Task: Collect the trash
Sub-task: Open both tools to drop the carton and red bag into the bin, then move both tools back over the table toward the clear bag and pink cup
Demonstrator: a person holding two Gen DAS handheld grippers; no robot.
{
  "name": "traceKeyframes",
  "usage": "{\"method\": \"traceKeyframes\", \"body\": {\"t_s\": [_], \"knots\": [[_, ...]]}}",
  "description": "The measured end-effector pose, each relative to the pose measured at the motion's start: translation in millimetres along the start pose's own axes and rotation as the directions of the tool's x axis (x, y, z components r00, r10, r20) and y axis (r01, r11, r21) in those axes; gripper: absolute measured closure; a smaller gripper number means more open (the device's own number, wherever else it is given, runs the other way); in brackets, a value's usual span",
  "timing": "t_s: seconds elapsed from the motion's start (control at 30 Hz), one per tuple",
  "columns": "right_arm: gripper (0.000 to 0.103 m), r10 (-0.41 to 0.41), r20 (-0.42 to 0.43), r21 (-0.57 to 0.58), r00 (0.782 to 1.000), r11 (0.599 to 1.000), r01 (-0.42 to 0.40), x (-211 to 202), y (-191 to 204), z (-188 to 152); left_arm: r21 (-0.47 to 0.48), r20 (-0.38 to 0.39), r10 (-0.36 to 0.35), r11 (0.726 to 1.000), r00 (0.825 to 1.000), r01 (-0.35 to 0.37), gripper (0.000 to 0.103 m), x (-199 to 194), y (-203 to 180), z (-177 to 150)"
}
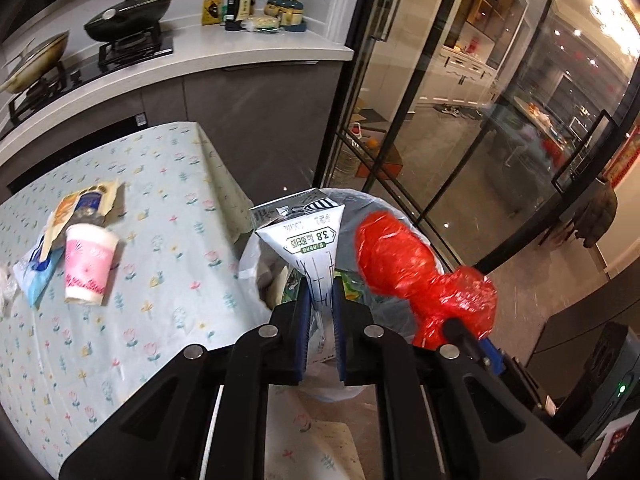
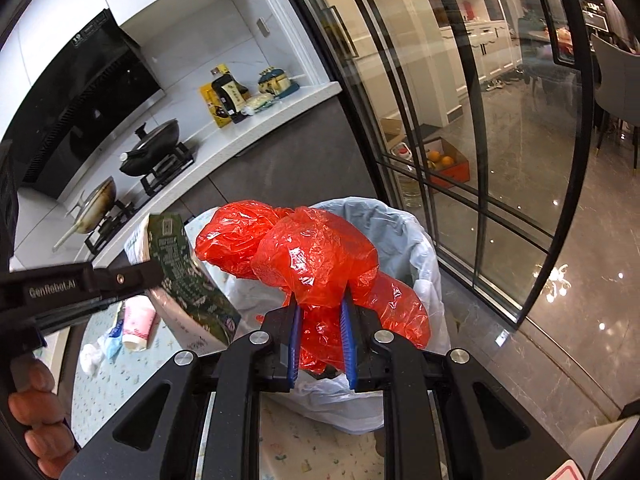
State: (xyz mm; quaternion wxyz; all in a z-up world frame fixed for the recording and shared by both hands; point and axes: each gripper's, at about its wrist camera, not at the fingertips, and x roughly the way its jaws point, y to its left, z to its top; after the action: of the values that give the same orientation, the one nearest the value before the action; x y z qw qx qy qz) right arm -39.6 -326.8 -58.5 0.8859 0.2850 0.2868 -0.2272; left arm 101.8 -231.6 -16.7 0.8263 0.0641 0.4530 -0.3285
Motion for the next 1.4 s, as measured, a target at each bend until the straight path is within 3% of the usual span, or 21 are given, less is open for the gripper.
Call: {"method": "traceKeyframes", "body": {"t_s": [0.17,0.23,0.37,0.5,0.57,0.67,0.97,1.4], "knots": [[0.087,-0.038,-0.023,0.015,0.999,0.999,0.038,10.5,-8.9,-1.2,-0.009,-0.025,-0.036,0.999,0.999,0.036,0.092,18.8,-7.9,14.7],[0.085,-0.045,-0.037,0.019,0.998,0.999,0.045,14.9,-10.1,-2.5,-0.022,-0.026,-0.034,0.999,0.999,0.034,0.086,21.9,-6.4,17.9],[0.082,-0.051,-0.055,0.015,0.997,0.999,0.051,23.6,-8.5,-2.1,-0.048,-0.002,-0.001,0.999,1.0,0.001,0.056,20.0,2.2,19.4],[0.078,-0.049,-0.055,0.009,0.997,0.999,0.05,29.9,-0.7,-1.4,-0.091,0.014,0.021,0.996,1.0,-0.019,0.044,13.9,19.9,19.5],[0.061,-0.043,-0.045,0.011,0.998,0.999,0.043,30.3,4.3,-1.7,-0.103,0.021,0.033,0.994,0.999,-0.031,0.041,10.7,27.2,18.6],[0.046,-0.038,-0.023,0.006,0.999,0.999,0.038,27.8,13.6,-2.5,-0.121,0.03,0.055,0.991,0.998,-0.051,0.035,5.6,38.5,16.7],[0.04,-0.002,-0.016,-0.016,1.0,1.0,0.002,19.5,36.3,-3.4,-0.178,0.038,0.09,0.981,0.995,-0.082,0.033,-8.0,71.2,7.0],[0.04,0.077,-0.04,-0.076,0.996,0.994,-0.08,8.9,92.5,-16.9,-0.271,0.061,0.157,0.953,0.986,-0.135,0.028,-39.9,132.1,-11.6]]}}
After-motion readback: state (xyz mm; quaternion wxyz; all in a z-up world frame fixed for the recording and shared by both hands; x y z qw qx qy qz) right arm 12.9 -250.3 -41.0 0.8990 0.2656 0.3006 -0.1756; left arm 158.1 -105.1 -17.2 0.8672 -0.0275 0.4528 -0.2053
